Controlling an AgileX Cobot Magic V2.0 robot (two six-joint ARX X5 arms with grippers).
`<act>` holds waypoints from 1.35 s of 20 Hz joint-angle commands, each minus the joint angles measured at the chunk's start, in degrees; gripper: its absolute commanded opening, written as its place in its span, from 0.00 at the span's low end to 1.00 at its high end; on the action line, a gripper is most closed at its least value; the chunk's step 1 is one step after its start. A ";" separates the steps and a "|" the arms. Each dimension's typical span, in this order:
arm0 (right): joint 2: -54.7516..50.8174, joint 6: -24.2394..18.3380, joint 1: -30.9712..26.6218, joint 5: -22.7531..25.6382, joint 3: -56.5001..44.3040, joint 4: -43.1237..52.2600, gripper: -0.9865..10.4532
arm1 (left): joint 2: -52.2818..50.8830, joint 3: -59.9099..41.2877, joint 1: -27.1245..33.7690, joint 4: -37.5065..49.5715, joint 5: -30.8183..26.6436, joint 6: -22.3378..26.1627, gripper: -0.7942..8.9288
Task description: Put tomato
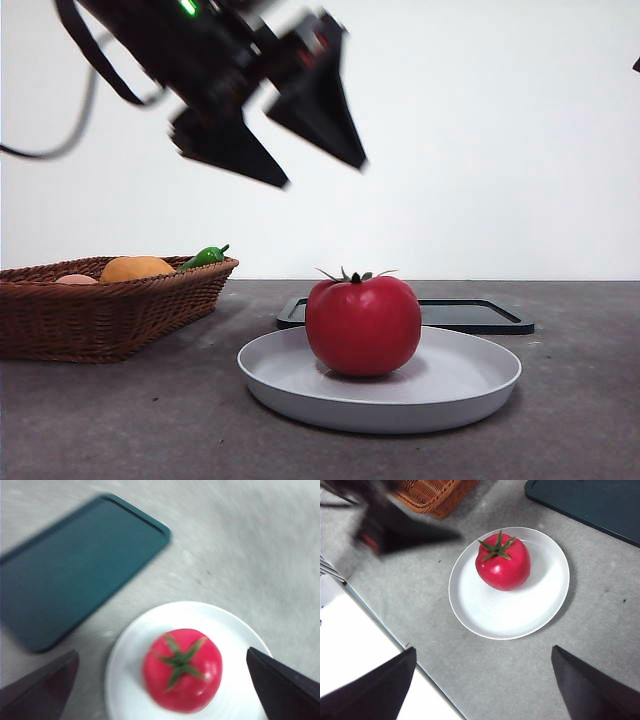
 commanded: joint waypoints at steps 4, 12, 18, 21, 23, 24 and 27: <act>0.39 -0.46 0.26 -0.04 1.16 0.61 0.46 | -10.01 0.90 4.92 -7.67 -0.07 -4.96 0.63; 0.39 -0.44 0.26 -0.04 1.16 2.32 0.46 | -24.85 0.90 15.91 -25.33 7.69 -4.59 0.63; 0.72 -0.42 0.26 -0.07 1.16 3.39 0.46 | -31.28 0.90 18.25 -44.09 18.40 -1.14 0.63; 1.29 -0.42 0.26 -0.09 1.16 3.43 0.46 | -31.89 0.90 18.27 -47.69 20.11 -0.28 0.63; 1.64 -0.42 0.26 -0.13 1.16 3.34 0.46 | -32.00 0.90 18.27 -47.69 20.11 -0.26 0.63; 1.84 -0.42 0.26 -0.13 1.16 3.39 0.46 | -32.00 0.90 18.27 -47.69 20.11 -0.13 0.63; 2.32 -0.42 0.28 -0.13 1.16 3.65 0.46 | -32.00 0.90 18.27 -47.54 20.11 -0.11 0.63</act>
